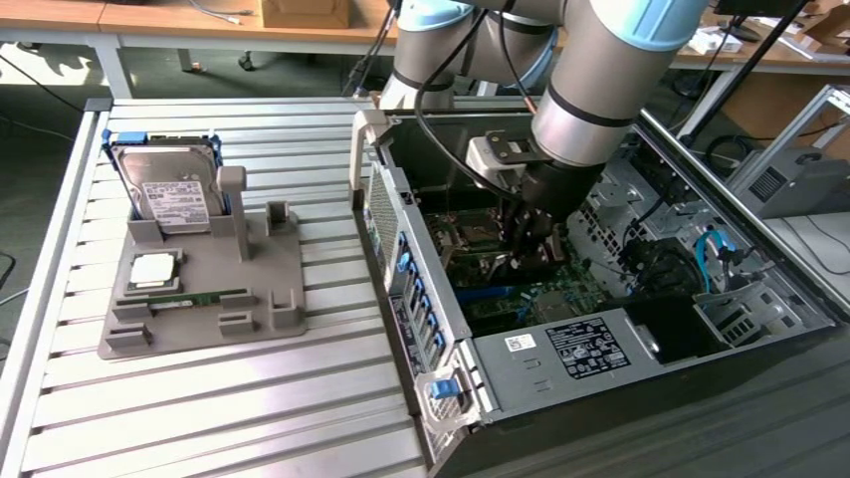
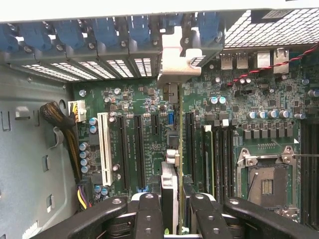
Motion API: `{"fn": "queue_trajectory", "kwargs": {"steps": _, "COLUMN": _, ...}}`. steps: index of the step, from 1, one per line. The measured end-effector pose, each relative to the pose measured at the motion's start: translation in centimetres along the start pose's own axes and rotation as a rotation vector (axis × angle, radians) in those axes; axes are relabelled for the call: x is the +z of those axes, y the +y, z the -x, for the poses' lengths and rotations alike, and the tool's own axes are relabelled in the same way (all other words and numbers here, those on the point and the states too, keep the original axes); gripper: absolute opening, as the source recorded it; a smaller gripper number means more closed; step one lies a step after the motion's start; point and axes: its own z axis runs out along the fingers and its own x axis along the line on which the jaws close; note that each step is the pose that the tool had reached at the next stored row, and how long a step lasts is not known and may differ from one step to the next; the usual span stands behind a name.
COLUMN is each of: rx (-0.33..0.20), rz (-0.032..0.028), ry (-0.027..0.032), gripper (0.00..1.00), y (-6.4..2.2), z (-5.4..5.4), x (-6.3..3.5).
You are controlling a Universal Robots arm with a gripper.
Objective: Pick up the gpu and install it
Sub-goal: 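Insert the gpu into the slot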
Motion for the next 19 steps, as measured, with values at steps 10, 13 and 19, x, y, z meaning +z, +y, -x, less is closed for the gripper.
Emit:
{"fn": "queue_trajectory", "kwargs": {"steps": 10, "rx": 0.0, "rz": 0.0, "ry": 0.0, "gripper": 0.27, "y": 0.67, "z": 0.0, "x": 0.03}}
{"fn": "queue_trajectory", "kwargs": {"steps": 13, "rx": 0.0, "rz": -0.0001, "ry": 0.0, "gripper": 0.27, "y": 0.89, "z": 0.0, "x": 0.03}}
{"fn": "queue_trajectory", "kwargs": {"steps": 19, "rx": 0.0, "rz": -0.0001, "ry": 0.0, "gripper": 0.27, "y": 1.09, "z": -0.1, "x": 0.03}}
